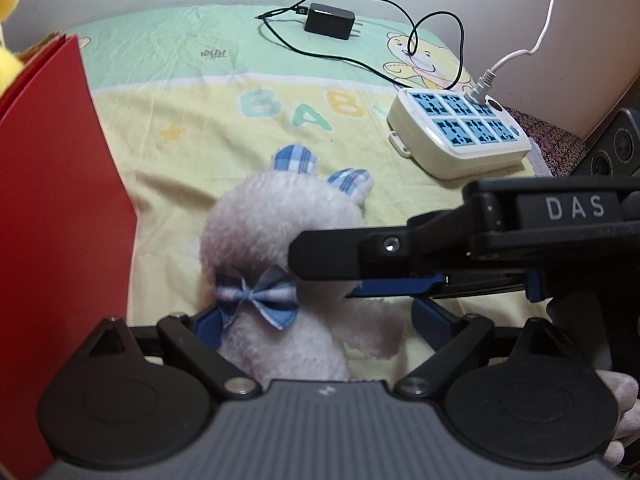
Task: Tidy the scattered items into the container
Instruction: 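Lift the bunny with the right gripper and carry it toward the box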
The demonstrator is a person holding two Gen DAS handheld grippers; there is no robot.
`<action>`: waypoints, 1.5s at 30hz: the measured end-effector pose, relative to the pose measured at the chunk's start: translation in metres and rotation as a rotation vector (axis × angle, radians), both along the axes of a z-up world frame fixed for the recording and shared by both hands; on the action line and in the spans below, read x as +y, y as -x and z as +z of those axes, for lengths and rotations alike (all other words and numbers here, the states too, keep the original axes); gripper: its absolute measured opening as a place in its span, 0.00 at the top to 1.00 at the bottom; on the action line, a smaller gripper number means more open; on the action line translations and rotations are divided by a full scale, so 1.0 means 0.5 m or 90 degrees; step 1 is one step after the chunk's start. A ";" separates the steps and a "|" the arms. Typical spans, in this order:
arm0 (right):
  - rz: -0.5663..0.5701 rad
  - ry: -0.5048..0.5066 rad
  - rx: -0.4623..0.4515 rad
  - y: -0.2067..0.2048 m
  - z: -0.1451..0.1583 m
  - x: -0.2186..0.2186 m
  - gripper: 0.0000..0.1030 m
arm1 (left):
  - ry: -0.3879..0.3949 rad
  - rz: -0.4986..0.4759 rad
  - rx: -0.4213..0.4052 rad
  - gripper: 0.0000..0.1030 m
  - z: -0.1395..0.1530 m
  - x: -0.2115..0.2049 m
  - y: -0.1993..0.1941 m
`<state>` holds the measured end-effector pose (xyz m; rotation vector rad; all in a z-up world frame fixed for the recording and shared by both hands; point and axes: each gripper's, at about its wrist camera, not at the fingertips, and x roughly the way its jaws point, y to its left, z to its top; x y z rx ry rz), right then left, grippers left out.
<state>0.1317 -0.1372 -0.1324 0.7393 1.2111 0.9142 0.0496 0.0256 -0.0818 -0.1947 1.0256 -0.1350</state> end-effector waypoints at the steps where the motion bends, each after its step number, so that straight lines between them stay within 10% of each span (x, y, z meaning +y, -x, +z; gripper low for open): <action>1: -0.005 -0.001 0.000 0.004 0.001 -0.006 0.54 | -0.002 -0.005 0.001 0.21 0.002 -0.002 0.002; 23: 0.003 0.047 0.003 0.224 0.060 -0.080 0.55 | 0.048 -0.156 0.066 0.35 0.044 -0.061 0.199; 45: -0.074 0.023 -0.149 0.372 0.299 0.050 0.55 | 0.105 -0.221 -0.124 0.36 0.260 0.136 0.325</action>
